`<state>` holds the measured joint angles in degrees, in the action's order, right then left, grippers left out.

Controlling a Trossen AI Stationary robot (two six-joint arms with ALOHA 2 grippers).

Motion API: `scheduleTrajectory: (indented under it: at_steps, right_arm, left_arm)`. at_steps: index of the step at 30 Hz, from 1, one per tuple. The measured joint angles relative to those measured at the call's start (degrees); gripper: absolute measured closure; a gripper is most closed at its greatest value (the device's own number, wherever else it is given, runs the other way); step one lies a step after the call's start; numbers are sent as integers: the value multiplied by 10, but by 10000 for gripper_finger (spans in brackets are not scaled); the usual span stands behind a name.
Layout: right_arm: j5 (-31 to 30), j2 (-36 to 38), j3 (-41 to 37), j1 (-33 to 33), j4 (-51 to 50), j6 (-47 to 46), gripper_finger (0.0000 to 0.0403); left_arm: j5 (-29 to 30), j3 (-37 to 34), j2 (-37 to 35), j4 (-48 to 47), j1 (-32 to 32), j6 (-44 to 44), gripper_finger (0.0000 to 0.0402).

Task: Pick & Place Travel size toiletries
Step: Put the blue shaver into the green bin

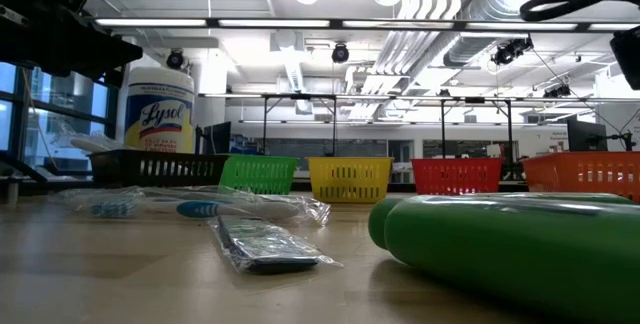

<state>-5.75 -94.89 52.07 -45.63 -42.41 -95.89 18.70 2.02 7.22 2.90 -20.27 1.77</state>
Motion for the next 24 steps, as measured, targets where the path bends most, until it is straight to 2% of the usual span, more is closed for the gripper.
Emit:
scheduleTrajectory:
  at_steps: [8,14,19,24]
  right_arm:
    - [-3,-8,-7,0,-8,-1,187]
    - [13,-43,-5,0,-3,17,216]
    - [24,-50,-5,0,-9,17,274]
    - [33,-32,-7,-1,-17,31,353]
  left_arm:
    - [0,0,0,0,0,0,402]
    - [0,0,0,0,0,0,402]
    - [0,0,0,0,0,0,402]
    - [0,0,0,0,0,0,402]
